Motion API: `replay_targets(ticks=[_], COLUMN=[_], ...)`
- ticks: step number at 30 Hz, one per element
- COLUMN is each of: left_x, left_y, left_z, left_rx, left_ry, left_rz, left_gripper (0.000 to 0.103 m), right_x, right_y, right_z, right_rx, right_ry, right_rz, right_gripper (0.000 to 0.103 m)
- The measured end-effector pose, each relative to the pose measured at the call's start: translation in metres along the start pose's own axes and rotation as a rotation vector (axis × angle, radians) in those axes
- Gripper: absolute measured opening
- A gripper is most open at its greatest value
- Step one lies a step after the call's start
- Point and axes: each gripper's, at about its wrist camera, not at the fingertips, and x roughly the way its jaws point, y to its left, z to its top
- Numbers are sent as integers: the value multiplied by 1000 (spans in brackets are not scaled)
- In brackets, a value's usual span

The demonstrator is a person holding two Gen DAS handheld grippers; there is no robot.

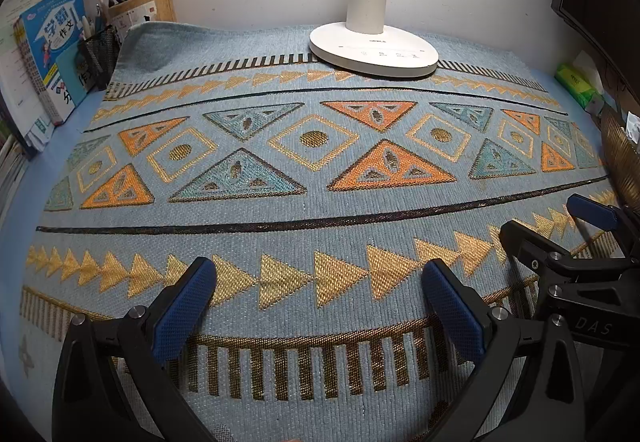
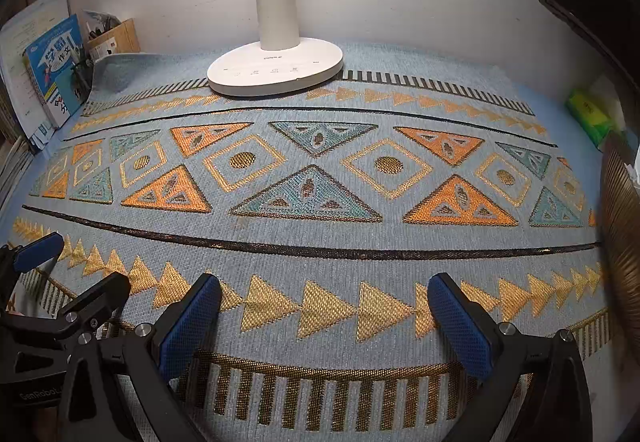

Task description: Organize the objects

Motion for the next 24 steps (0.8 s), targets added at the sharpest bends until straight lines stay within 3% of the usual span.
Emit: replay_targets(ticks=[24], left_x=[1], left_y=[1], left_z=[-2], left_rx=[21], left_ry=[0], left_rz=[-15], left_gripper=[103], right_x=[0], right_y=[1], right_z=[0], right_rx=[0], right_ry=[0], right_rz=[-1], right_gripper=[103])
